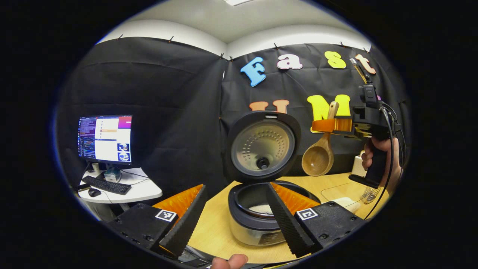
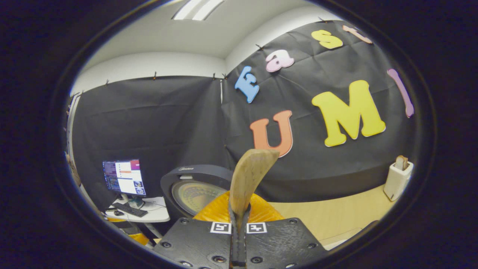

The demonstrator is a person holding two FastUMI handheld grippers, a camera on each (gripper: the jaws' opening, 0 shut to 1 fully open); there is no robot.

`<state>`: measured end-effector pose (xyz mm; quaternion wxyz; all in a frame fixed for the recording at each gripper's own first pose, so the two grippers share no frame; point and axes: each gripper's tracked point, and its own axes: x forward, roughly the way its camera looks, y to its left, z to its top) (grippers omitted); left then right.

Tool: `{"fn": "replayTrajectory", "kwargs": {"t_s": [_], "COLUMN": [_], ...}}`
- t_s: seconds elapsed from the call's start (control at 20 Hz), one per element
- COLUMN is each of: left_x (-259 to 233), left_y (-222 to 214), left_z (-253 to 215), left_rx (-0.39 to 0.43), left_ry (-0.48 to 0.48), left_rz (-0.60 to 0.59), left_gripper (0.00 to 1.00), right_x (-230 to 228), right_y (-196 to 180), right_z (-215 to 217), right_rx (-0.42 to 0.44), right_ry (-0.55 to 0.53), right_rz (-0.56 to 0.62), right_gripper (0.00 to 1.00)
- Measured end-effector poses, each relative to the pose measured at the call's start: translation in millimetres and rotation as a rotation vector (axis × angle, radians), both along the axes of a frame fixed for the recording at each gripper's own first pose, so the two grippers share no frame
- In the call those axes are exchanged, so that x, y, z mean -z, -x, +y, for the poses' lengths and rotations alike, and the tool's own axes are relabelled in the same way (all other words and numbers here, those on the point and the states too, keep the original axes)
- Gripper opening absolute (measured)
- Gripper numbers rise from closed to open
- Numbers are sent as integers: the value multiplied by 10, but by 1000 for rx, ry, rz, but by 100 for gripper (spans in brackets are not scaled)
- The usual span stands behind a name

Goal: Close the left gripper, press the button to open the rice cooker; take a wooden spoon from the chopstick holder with the right hand, scoop a spoonful of rice and pour it into the rice cooker, then put the wooden spoon back into the chopstick holder.

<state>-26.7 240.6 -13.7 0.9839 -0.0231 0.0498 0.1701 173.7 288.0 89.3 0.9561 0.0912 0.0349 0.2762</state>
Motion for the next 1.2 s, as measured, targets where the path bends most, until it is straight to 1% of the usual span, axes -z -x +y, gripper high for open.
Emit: {"fn": "replayTrajectory", "kwargs": {"t_s": [0.1, 0.25, 0.4, 0.5, 0.6, 0.7, 0.85, 0.95, 1.1, 1.2], "left_x": [5, 7, -15, 0, 8, -1, -18, -8, -1, -9], "left_y": [-70, -131, -178, -218, -252, -268, -286, -288, -298, -283], "left_z": [-159, -291, -367, -442, -516, -593, -660, -693, -738, -715], "left_rx": [32, 53, 57, 65, 76, 90, 102, 112, 132, 131], "left_ry": [14, -15, -36, -32, -27, -37, -52, -51, -45, -45], "left_rz": [2, 9, 5, 4, 7, 8, 5, 8, 12, 8], "left_gripper": [100, 100, 100, 100, 100, 100, 100, 100, 100, 100], "right_x": [-87, -157, -184, -101, 17, 123, 309, 471, 749, 954], "right_y": [-12, 17, 28, 15, 18, 7, -34, -73, -138, -232], "right_z": [-390, -1183, -2099, -2660, -3080, -3380, -3693, -3820, -3930, -4007], "right_rx": [48, 155, 297, 404, 481, 527, 587, 620, 640, 661], "right_ry": [-16, -38, -63, -45, -26, -34, -39, -23, -20, -14], "right_rz": [-12, -25, -38, -50, -47, -27, 2, 21, 60, 102], "right_gripper": [0, 0, 0, 0, 0, 0, 0, 0, 0, 0]}}
